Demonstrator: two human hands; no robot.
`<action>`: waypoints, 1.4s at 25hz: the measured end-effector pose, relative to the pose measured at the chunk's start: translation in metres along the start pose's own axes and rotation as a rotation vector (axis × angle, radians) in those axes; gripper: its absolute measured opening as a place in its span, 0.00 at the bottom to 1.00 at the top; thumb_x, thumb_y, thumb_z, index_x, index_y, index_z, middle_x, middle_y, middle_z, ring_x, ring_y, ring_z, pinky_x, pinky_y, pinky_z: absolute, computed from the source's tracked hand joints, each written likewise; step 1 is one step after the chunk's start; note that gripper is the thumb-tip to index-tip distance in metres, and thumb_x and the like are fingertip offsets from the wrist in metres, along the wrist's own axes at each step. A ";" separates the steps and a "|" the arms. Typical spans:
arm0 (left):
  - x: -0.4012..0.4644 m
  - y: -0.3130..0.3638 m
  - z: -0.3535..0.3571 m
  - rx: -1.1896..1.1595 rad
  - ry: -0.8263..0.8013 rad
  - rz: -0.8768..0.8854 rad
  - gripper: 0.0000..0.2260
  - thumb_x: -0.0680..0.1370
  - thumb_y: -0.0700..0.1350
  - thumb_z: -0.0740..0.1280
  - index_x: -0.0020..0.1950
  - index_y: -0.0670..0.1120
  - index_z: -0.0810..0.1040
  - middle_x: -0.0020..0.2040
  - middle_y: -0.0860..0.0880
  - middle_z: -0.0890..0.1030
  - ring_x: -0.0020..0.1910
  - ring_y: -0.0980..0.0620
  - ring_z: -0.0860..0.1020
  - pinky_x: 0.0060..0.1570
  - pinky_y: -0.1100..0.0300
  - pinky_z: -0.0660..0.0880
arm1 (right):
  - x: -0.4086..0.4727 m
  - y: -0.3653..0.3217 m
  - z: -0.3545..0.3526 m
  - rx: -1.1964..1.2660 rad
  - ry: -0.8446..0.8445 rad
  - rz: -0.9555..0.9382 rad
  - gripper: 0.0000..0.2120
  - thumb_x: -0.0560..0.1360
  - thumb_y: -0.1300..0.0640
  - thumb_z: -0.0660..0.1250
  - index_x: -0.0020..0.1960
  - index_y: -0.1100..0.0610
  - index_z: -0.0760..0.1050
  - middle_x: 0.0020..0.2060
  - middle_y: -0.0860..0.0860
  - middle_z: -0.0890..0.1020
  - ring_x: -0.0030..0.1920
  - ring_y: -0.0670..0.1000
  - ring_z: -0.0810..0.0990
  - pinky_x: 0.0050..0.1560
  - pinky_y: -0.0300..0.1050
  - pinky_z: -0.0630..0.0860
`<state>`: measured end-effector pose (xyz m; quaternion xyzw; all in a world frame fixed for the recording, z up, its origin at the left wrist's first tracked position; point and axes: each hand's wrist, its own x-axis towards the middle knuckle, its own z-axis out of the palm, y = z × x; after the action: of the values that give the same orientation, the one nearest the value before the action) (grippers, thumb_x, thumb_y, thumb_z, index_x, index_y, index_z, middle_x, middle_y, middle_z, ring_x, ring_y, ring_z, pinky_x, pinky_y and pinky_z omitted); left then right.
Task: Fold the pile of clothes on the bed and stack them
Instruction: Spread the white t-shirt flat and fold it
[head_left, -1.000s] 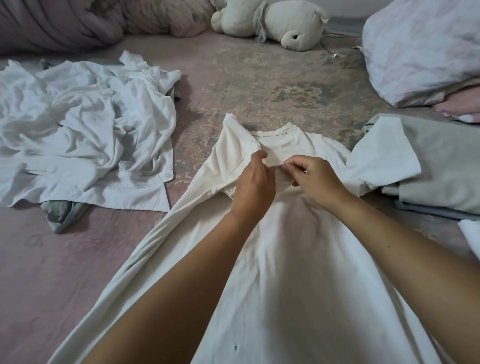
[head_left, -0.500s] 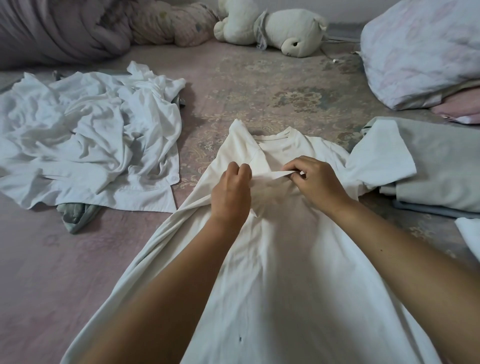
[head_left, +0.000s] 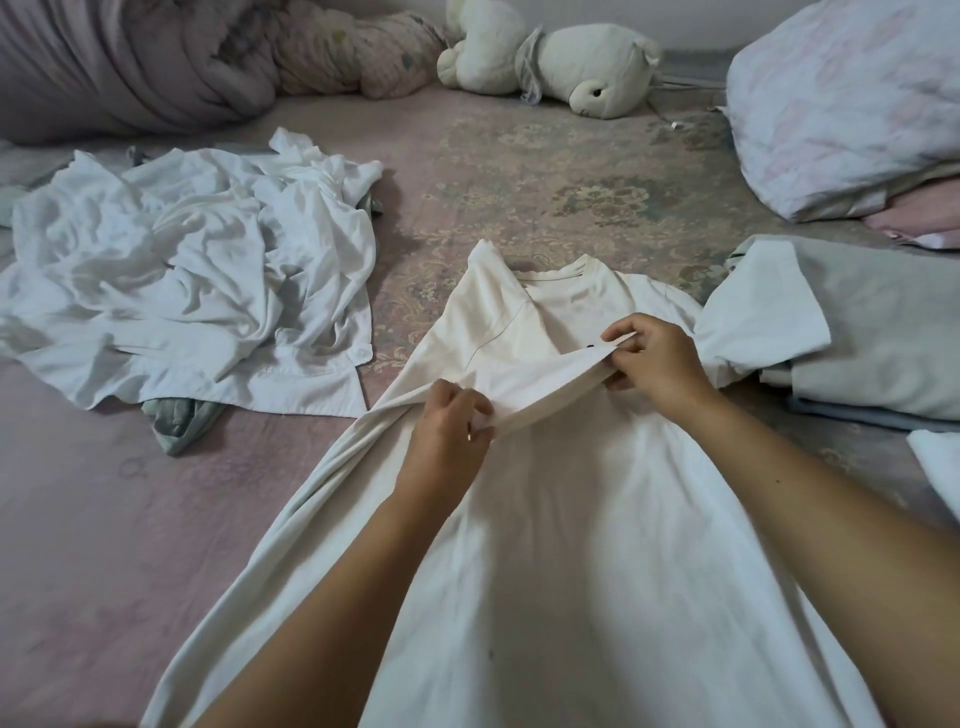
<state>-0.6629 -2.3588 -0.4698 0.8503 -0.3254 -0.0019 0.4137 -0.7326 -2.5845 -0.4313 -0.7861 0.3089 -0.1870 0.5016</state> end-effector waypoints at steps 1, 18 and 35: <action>-0.002 -0.003 0.003 0.087 -0.014 0.112 0.05 0.71 0.31 0.69 0.45 0.38 0.80 0.45 0.44 0.73 0.36 0.47 0.75 0.37 0.59 0.72 | 0.000 0.000 -0.002 0.038 -0.024 0.026 0.12 0.73 0.72 0.63 0.41 0.57 0.77 0.33 0.54 0.77 0.34 0.51 0.79 0.37 0.42 0.82; 0.037 -0.033 -0.002 0.548 -0.577 0.300 0.51 0.63 0.70 0.69 0.78 0.52 0.51 0.78 0.51 0.52 0.77 0.52 0.53 0.70 0.38 0.52 | 0.062 -0.007 0.060 -0.408 -0.292 0.179 0.16 0.72 0.47 0.71 0.40 0.59 0.71 0.37 0.52 0.75 0.41 0.52 0.75 0.41 0.44 0.71; 0.027 -0.016 0.009 0.264 -0.031 0.811 0.10 0.78 0.43 0.63 0.44 0.39 0.81 0.41 0.43 0.81 0.38 0.43 0.79 0.33 0.53 0.77 | 0.047 -0.012 0.004 -0.487 -0.317 0.168 0.16 0.73 0.54 0.73 0.45 0.68 0.75 0.34 0.54 0.70 0.33 0.50 0.68 0.30 0.41 0.65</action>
<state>-0.6354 -2.3731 -0.4800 0.6991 -0.6369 0.1900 0.2636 -0.6918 -2.6096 -0.4228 -0.8743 0.3265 0.0596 0.3542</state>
